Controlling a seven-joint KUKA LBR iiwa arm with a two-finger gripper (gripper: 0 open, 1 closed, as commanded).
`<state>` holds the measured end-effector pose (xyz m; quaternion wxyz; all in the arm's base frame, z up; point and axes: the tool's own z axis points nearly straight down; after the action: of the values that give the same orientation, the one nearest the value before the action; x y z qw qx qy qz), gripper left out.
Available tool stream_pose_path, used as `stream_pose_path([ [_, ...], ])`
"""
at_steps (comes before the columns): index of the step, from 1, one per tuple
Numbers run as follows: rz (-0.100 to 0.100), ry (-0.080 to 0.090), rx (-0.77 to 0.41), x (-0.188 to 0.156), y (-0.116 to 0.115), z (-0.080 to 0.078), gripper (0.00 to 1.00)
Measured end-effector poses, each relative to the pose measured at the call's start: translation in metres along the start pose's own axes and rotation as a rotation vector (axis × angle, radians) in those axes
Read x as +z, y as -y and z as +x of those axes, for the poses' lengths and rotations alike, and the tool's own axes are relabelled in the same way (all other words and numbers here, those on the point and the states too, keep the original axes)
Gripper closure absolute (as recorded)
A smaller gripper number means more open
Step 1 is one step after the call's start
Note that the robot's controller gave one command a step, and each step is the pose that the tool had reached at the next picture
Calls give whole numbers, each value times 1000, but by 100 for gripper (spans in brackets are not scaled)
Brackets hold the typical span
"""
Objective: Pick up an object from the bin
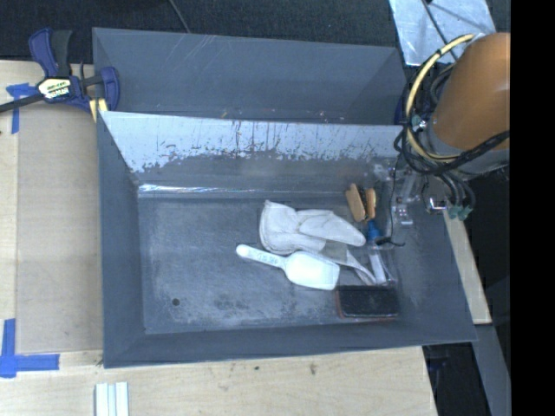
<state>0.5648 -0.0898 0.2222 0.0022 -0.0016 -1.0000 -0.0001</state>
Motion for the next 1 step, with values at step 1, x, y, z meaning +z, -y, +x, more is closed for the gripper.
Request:
stream_pose_path([
  [1,1,8,-2,-5,0,-1,0],
])
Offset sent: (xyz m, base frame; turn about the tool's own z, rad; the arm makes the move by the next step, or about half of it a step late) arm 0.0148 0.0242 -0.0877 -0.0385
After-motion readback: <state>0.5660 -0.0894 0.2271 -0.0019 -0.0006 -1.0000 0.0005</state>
